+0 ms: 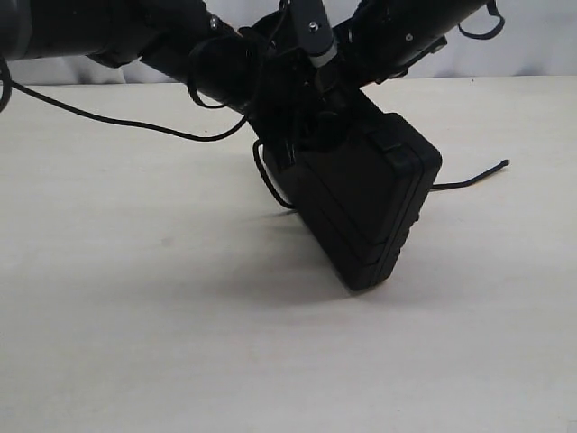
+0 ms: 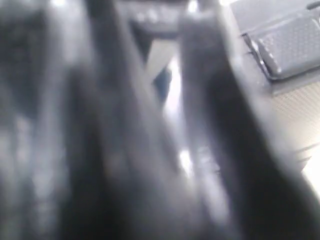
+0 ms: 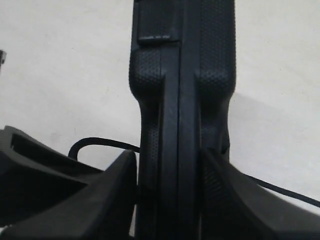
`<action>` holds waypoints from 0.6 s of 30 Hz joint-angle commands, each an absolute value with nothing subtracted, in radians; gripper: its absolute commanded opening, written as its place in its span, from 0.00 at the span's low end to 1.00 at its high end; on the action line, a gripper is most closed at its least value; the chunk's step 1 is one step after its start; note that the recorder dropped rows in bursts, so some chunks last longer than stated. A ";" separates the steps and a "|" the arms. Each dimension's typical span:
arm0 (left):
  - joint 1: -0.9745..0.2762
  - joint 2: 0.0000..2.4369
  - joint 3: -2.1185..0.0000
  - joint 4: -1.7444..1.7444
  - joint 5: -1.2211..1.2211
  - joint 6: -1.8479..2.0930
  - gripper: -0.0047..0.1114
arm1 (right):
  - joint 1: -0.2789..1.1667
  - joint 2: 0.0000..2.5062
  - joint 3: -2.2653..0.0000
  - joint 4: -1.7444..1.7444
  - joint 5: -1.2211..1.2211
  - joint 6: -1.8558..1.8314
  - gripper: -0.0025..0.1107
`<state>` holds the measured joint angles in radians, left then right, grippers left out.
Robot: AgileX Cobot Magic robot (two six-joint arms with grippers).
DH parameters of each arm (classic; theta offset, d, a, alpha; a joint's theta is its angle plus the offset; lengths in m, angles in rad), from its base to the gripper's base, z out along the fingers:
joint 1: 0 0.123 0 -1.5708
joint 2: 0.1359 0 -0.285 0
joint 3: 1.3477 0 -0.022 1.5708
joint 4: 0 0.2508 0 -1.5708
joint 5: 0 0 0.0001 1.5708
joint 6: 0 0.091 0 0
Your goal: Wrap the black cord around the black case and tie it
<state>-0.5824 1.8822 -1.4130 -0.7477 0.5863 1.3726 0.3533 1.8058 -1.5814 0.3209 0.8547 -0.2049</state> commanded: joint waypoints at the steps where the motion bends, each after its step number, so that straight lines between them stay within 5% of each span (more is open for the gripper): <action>1: -0.583 1.917 -1.399 -0.716 0.564 1.244 0.48 | 0.374 1.765 -1.605 0.459 0.857 -0.188 0.38; 4: -0.583 1.914 -1.399 -0.556 0.715 1.224 0.34 | 0.374 1.765 -1.605 0.459 0.861 -0.188 0.38; 11: -0.583 1.914 -1.399 -0.315 0.675 1.083 0.31 | 0.374 1.765 -1.605 0.459 0.861 -0.186 0.38; 16: -0.583 1.938 -1.397 -0.374 0.619 1.070 0.04 | 0.374 1.765 -1.605 0.459 0.864 -0.186 0.38; 18: -0.585 1.938 -1.397 -0.592 0.610 1.229 0.04 | 0.374 1.765 -1.605 0.459 0.864 -0.186 0.38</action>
